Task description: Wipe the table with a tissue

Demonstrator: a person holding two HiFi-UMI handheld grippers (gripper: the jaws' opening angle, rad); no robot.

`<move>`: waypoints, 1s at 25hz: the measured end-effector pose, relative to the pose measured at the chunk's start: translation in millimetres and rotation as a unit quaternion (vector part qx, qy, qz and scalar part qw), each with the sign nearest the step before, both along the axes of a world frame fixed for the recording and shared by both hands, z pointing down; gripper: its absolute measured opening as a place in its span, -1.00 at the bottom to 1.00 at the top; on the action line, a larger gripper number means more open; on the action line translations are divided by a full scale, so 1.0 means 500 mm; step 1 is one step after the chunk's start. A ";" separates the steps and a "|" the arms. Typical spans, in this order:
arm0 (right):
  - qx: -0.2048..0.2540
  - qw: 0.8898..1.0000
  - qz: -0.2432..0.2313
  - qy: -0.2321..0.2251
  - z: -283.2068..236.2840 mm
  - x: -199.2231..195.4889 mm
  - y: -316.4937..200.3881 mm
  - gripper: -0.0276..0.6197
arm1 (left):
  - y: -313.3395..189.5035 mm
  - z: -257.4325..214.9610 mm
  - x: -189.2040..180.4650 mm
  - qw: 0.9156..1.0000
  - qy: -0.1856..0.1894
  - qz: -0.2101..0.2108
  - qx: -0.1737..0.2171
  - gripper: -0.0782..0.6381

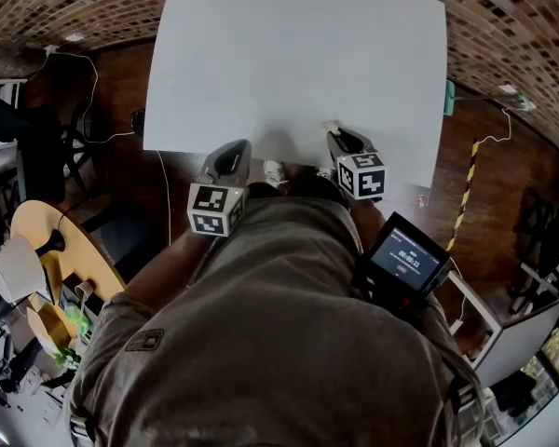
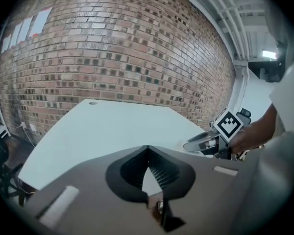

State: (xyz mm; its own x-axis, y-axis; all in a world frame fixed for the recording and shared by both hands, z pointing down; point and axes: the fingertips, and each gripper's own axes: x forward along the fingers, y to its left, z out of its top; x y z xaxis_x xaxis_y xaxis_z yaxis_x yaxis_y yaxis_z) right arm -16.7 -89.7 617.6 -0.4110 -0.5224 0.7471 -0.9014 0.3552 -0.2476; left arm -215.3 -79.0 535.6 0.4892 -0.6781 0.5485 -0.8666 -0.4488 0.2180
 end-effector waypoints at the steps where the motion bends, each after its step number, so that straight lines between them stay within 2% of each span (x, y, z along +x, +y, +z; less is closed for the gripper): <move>1: 0.001 1.000 0.007 0.002 0.000 0.010 -0.002 -0.63 | -0.004 -0.002 0.003 1.000 0.001 0.002 0.002 -0.78; 6: -0.002 0.999 0.041 0.007 -0.003 0.078 -0.001 -0.63 | -0.020 -0.015 0.039 1.000 0.004 0.013 0.006 -0.78; 10: -0.003 0.998 0.059 0.008 0.001 0.084 -0.001 -0.63 | -0.028 -0.015 0.035 1.000 0.005 0.020 0.014 -0.78; 21: 0.000 1.000 -0.002 -0.011 0.000 -0.036 0.011 -0.63 | -0.030 -0.018 0.012 1.000 0.002 0.014 0.012 -0.78; 25: -0.001 1.000 -0.010 -0.013 0.001 -0.054 0.017 -0.63 | -0.028 -0.015 0.003 1.000 0.002 0.017 0.013 -0.78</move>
